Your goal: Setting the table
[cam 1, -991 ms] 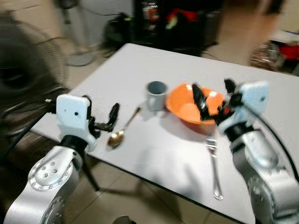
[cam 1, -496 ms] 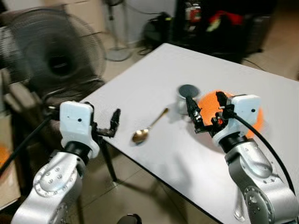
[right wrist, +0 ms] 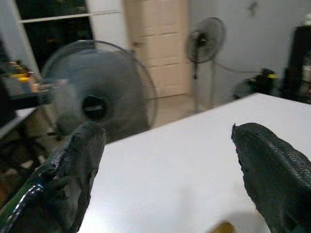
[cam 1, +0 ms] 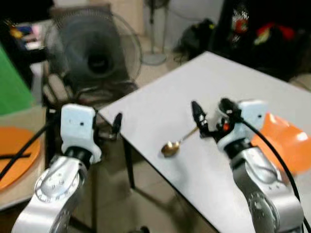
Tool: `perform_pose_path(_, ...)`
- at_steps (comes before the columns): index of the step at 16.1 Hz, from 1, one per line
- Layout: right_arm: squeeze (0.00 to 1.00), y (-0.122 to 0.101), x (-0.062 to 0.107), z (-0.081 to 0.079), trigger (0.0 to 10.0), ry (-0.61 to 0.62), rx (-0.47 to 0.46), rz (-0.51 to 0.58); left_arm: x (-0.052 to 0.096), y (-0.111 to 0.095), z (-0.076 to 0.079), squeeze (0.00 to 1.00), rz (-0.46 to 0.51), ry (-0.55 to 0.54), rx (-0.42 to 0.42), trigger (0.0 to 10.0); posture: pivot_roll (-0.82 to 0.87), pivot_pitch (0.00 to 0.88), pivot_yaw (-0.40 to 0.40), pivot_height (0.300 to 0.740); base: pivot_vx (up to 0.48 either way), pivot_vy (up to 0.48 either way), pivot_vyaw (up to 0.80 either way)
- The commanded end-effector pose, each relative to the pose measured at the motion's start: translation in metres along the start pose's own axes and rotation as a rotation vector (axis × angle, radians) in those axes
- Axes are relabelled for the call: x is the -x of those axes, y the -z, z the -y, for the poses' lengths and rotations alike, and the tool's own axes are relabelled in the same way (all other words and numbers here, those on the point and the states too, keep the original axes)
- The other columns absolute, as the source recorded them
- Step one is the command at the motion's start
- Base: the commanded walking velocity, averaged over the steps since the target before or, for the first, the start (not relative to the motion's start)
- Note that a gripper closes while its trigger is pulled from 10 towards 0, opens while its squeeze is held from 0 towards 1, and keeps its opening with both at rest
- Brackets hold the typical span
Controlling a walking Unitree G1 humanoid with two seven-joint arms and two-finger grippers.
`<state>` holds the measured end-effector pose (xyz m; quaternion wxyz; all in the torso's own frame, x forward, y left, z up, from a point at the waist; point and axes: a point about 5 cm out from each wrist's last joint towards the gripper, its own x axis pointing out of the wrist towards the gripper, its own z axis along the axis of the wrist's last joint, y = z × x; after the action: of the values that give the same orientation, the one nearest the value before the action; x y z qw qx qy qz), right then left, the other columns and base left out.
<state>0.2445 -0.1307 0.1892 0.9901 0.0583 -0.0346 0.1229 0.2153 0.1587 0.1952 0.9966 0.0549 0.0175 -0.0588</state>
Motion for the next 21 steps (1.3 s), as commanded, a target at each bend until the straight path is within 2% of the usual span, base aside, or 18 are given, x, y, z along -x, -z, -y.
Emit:
perform_pose_path(1, 1.00, -0.002, -0.001, 0.001, 10.0, -0.005, -0.009, 0.007, 0.000, -0.002, 0.002, 1.00, 0.009, 0.007, -0.004, 10.0, -0.01, 0.009, 0.021, 0.740, 0.000, 0.000, 0.80)
perform_pose_path(2, 1.00, -0.002, -0.005, -0.002, 10.0, -0.023, 0.019, 0.011, -0.002, -0.002, 0.002, 1.00, 0.004, 0.013, -0.023, 10.0, -0.01, 0.025, 0.033, 0.740, 0.000, 0.000, 0.80)
perform_pose_path(4, 1.00, -0.002, -0.006, -0.003, 10.0, -0.031, 0.012, 0.010, -0.003, -0.002, 0.001, 1.00, 0.001, 0.017, -0.019, 10.0, -0.01, 0.028, 0.028, 0.740, 0.000, 0.000, 0.80)
perform_pose_path(6, 1.00, 0.002, -0.002, -0.003, 10.0, -0.015, -0.003, 0.009, 0.002, 0.004, -0.003, 1.00, -0.022, 0.005, -0.013, 10.0, -0.01, 0.017, 0.025, 0.740, 0.000, 0.000, 0.80)
perform_pose_path(9, 1.00, 0.003, -0.005, -0.002, 10.0, -0.007, -0.008, -0.001, -0.003, 0.000, -0.003, 1.00, -0.018, -0.010, -0.008, 10.0, 0.00, 0.025, 0.032, 0.740, 0.000, 0.000, 0.80)
perform_pose_path(10, 1.00, 0.004, -0.006, -0.002, 10.0, -0.003, -0.007, -0.003, -0.005, -0.001, -0.002, 0.40, -0.012, 0.000, -0.008, 10.0, 0.00, 0.023, 0.029, 0.740, 0.000, 0.000, 0.80)
perform_pose_path(11, 1.00, 0.005, -0.006, -0.003, 10.0, 0.002, -0.010, -0.006, -0.005, 0.000, -0.002, 0.00, -0.013, 0.005, -0.013, 10.0, 0.00, 0.022, 0.029, 0.740, 0.000, 0.000, 0.80)
perform_pose_path(15, 1.00, 0.007, -0.005, -0.003, 10.0, 0.005, -0.017, -0.009, -0.006, 0.003, -0.002, 0.00, -0.021, -0.005, -0.005, 10.0, -0.01, 0.000, 0.021, 0.740, 0.000, 0.000, 0.80)
perform_pose_path(17, 1.00, 0.008, -0.010, -0.001, 10.0, 0.006, 0.002, -0.017, -0.010, 0.002, 0.001, 0.00, -0.015, 0.010, -0.016, 10.0, 0.00, 0.008, 0.021, 0.740, 0.000, 0.000, 0.80)
perform_pose_path(18, 1.00, 0.014, -0.010, -0.001, 10.0, 0.008, 0.009, -0.063, -0.010, 0.004, 0.000, 0.00, -0.025, 0.015, -0.017, 10.0, -0.01, 0.000, 0.021, 0.740, 0.000, 0.000, 0.00)
perform_pose_path(21, 1.00, 0.020, -0.009, -0.003, 10.0, 0.010, -0.033, -0.089, -0.011, 0.004, 0.000, 0.00, -0.029, 0.019, -0.017, 10.0, 0.00, 0.001, 0.028, 0.740, 0.000, 0.196, 0.00)
